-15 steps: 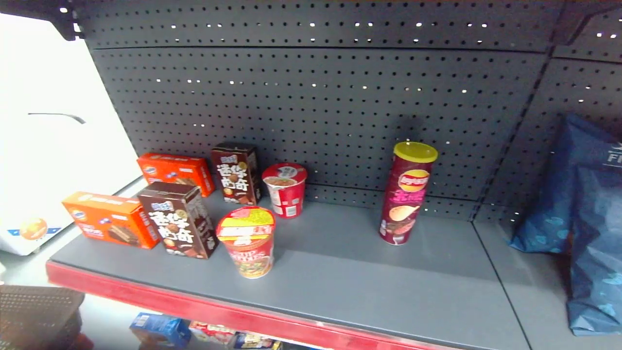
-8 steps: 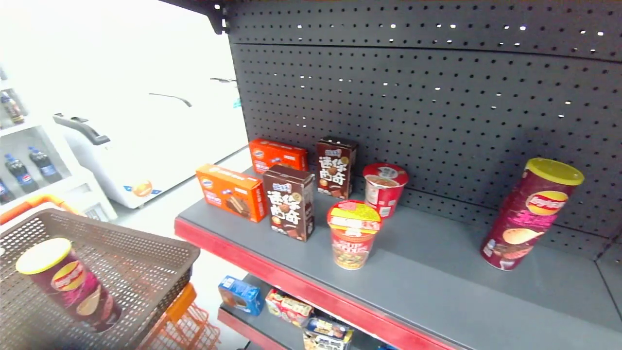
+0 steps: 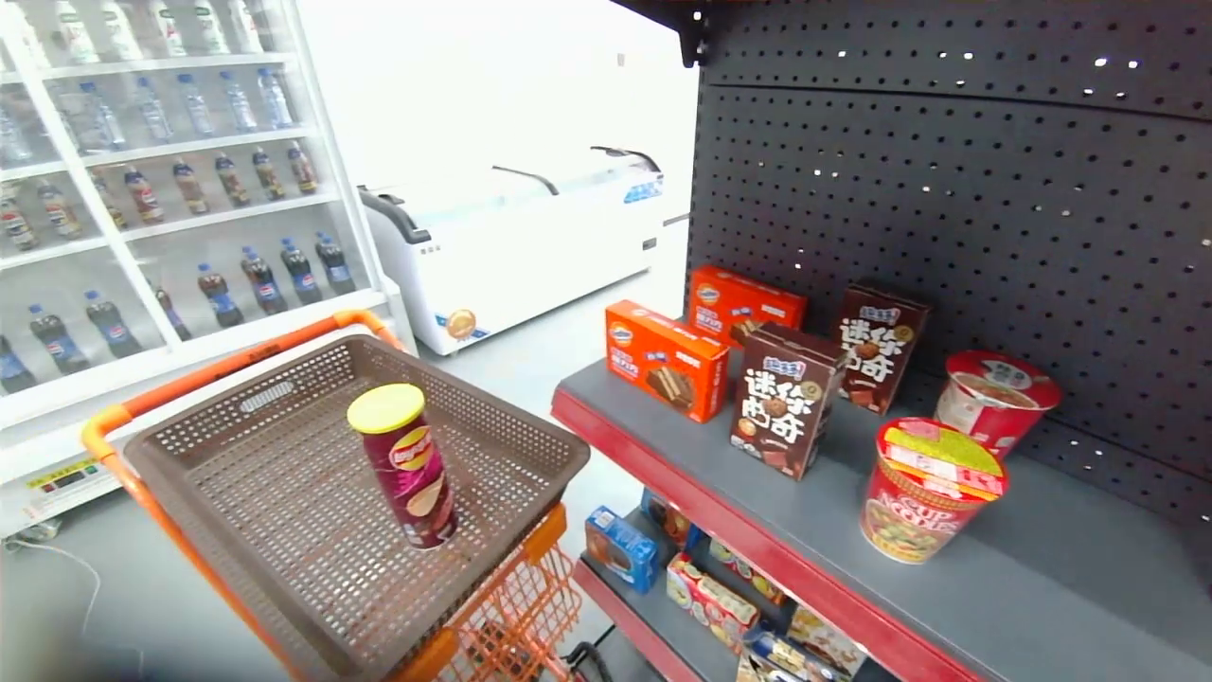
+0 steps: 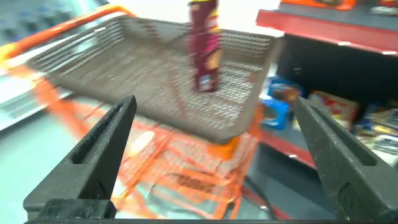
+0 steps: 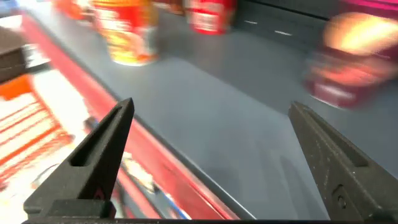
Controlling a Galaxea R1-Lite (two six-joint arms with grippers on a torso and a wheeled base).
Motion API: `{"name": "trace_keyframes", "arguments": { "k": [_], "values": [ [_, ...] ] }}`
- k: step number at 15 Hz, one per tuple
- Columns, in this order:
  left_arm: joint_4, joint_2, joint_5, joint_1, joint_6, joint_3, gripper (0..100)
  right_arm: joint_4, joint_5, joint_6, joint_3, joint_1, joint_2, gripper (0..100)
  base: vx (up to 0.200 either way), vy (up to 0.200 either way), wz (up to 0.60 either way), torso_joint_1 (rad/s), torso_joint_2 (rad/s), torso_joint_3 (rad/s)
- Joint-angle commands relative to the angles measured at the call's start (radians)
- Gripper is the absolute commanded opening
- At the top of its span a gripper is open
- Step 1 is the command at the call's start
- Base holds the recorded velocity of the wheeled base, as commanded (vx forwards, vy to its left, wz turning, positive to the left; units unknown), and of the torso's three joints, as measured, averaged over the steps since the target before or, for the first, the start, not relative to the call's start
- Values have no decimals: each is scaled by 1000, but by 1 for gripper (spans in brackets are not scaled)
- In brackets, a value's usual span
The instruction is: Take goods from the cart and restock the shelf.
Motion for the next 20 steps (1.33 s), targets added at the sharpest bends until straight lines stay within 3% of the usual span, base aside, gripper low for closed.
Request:
{"name": "trace_keyframes", "arguments": {
  "k": [1,4,6,7,9,10,12,13,15,16,18,20],
  "values": [
    [0,1,0,0,0,0,100,-1,0,0,1,0,0,100,0,0,0,0,0,0],
    [0,1,-3,0,8,0,100,-1,0,0,-1,0,0,100,0,0,0,0,0,0],
    [-9,1,25,1,14,-14,100,-1,0,0,-1,-1,0,100,0,0,0,0,0,0],
    [27,38,40,0,51,-133,100,-1,0,0,1,-1,0,100,0,0,0,0,0,0],
    [125,153,43,-2,51,-271,100,-1,0,0,-1,-1,0,100,0,0,0,0,0,0],
    [152,200,38,0,52,-290,100,-1,0,0,-1,0,0,100,0,0,0,0,0,0],
    [148,368,52,6,87,-365,100,-1,0,0,-1,-1,0,100,0,0,0,0,0,0],
    [143,526,51,4,86,-417,100,-1,0,0,-1,-1,0,100,0,0,0,0,0,0],
    [109,694,57,6,92,-449,100,-1,0,0,-1,0,0,100,0,0,0,0,0,0],
    [37,825,87,37,84,-462,100,-1,0,0,1,0,0,100,0,0,0,0,0,0],
    [-69,1012,77,66,78,-508,100,-1,0,0,-1,-1,0,100,0,0,0,0,0,0],
    [-139,1150,58,55,78,-544,100,-1,0,0,-1,-1,0,100,0,0,0,0,0,0]
  ]
}}
